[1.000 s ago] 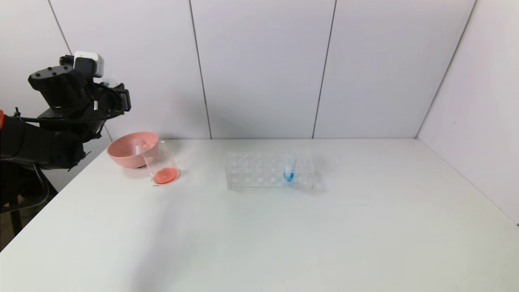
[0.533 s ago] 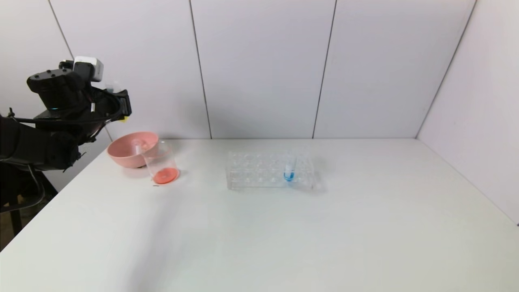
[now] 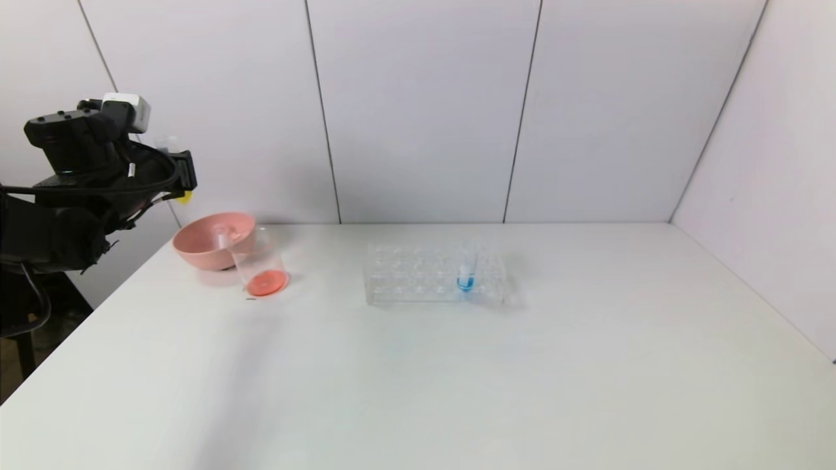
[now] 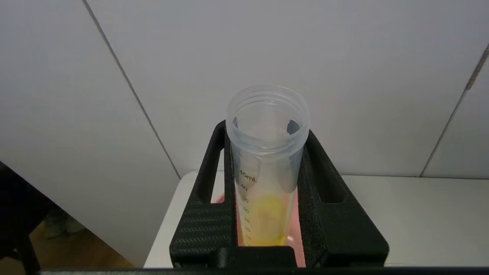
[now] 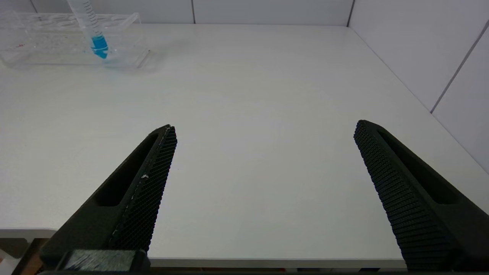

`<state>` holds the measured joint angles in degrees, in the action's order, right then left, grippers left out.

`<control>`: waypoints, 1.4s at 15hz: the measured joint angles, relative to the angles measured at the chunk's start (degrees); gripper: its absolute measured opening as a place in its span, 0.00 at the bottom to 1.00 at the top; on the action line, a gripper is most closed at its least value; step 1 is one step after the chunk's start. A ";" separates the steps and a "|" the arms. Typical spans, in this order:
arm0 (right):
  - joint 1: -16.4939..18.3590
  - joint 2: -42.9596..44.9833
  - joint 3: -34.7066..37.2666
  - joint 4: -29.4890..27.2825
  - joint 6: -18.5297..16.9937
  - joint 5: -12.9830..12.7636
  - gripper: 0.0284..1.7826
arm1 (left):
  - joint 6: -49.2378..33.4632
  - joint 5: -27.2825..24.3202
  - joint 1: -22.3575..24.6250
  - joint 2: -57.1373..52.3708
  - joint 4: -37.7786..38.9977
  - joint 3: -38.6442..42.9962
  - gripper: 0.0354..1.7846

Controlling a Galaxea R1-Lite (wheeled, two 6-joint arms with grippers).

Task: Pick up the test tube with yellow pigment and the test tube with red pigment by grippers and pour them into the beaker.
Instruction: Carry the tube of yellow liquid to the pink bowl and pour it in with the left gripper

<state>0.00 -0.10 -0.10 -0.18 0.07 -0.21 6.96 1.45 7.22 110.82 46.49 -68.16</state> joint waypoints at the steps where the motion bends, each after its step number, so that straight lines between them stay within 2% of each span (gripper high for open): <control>1: 0.00 0.00 0.00 0.00 0.00 0.00 0.95 | 0.04 -0.18 0.28 0.00 -0.09 0.05 0.24; 8: 0.00 0.00 0.00 0.00 0.00 0.00 0.95 | 1.28 -2.90 2.45 0.12 -2.62 -0.17 0.24; 12: 0.00 0.00 0.00 0.00 0.00 -0.01 0.95 | 1.35 -7.68 3.22 0.48 -2.62 -0.22 0.24; 17: 0.00 0.00 0.00 0.00 0.00 0.00 0.95 | 1.33 -9.72 3.75 0.80 -2.80 -0.17 0.24; 21: 0.00 0.00 0.00 0.00 0.00 0.00 0.95 | 0.52 -16.66 4.24 1.35 -3.00 -0.63 0.24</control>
<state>0.00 -0.10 -0.10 -0.18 0.07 -0.21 7.49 -15.21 11.46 112.18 43.50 -68.79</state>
